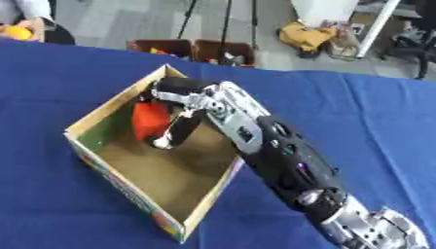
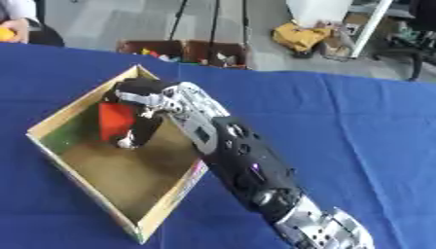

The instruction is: Pick up objects on the table and place them in the box.

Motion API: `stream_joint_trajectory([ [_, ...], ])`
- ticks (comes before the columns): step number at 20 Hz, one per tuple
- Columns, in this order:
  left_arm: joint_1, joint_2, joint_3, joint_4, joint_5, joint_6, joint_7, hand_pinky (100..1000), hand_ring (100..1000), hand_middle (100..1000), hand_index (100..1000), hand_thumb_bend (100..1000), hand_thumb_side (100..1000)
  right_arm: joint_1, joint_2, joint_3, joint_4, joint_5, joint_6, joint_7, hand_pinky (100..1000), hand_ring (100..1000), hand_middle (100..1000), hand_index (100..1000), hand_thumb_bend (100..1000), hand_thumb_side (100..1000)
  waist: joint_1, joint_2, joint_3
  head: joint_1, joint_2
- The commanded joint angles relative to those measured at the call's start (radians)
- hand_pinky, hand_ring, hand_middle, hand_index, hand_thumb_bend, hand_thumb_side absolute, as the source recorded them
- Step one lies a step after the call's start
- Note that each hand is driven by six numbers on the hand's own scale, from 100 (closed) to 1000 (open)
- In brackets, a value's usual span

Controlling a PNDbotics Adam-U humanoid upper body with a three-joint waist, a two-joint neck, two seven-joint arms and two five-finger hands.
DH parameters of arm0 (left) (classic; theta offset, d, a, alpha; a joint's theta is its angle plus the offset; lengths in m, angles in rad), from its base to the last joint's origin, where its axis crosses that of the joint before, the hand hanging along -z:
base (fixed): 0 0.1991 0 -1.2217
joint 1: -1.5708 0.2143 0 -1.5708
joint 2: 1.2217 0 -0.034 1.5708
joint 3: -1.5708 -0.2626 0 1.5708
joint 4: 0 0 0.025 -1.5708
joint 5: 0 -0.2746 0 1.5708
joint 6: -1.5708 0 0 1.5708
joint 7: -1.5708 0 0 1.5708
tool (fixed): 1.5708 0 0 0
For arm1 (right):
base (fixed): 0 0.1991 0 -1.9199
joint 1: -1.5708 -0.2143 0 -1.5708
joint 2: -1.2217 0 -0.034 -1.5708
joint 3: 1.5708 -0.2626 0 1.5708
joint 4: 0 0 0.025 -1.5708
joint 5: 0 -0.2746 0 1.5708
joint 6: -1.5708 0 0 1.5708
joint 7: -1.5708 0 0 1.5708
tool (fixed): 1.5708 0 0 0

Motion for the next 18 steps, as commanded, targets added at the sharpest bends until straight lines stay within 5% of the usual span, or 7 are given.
stream_joint_trajectory([
  [1,-0.008,0.012,0.000,-0.019,0.003,0.003,-0.001,541,710,812,882,100,925,-0.013,-0.008,-0.001,0.001,0.017,-0.012,0.012,540,523,462,572,100,202,-0.010,-0.003,0.002,0.002,-0.014],
  [6,-0.008,0.011,0.000,-0.019,0.003,0.004,-0.002,541,705,812,883,100,924,-0.010,-0.010,-0.003,0.004,0.028,-0.036,0.041,593,594,566,691,100,173,-0.009,-0.003,0.001,0.005,-0.013],
  [9,-0.007,0.010,0.000,-0.019,0.002,0.006,-0.003,541,702,812,883,100,925,-0.010,-0.014,-0.006,-0.006,0.028,-0.059,0.072,664,676,692,778,420,245,-0.009,-0.003,-0.002,0.006,-0.013],
  [12,-0.007,0.010,0.000,-0.019,0.002,0.007,-0.003,541,702,812,883,100,924,-0.011,-0.019,-0.015,-0.020,0.023,-0.072,0.104,734,751,779,837,611,286,-0.007,-0.004,-0.005,0.006,-0.011],
  [18,0.000,0.013,0.001,-0.019,0.002,0.007,-0.001,541,702,812,883,100,922,-0.015,-0.042,-0.047,-0.088,-0.027,-0.048,0.112,793,784,812,872,715,347,-0.002,-0.011,-0.014,0.010,-0.009],
])
